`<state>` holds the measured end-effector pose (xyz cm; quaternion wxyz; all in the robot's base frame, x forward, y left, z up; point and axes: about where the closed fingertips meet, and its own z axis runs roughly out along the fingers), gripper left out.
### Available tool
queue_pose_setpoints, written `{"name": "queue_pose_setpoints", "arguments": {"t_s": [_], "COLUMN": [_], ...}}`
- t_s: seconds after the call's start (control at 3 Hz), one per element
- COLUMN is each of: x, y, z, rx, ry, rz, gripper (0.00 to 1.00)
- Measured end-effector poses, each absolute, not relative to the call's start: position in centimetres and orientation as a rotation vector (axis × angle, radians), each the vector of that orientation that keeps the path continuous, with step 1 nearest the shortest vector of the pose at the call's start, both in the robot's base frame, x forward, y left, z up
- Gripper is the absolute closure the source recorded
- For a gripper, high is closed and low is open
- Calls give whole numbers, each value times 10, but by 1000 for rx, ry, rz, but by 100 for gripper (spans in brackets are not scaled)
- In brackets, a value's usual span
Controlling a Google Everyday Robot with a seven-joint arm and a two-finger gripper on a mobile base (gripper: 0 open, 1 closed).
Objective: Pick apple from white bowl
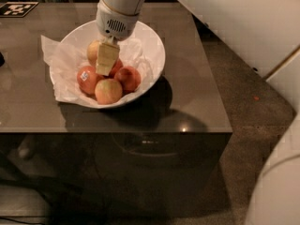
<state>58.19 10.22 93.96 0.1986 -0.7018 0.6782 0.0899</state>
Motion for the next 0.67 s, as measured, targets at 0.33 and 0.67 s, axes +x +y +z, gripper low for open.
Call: {"name": "queue_pose_setpoints", "arguments": {"t_s": [0.33, 0.67], "x": [565, 556], "y": [100, 94], "z": [971, 998], "rx": [-1939, -1907], "ry": [1907, 1915], "rz": [143, 70], "gripper": [100, 100]}}
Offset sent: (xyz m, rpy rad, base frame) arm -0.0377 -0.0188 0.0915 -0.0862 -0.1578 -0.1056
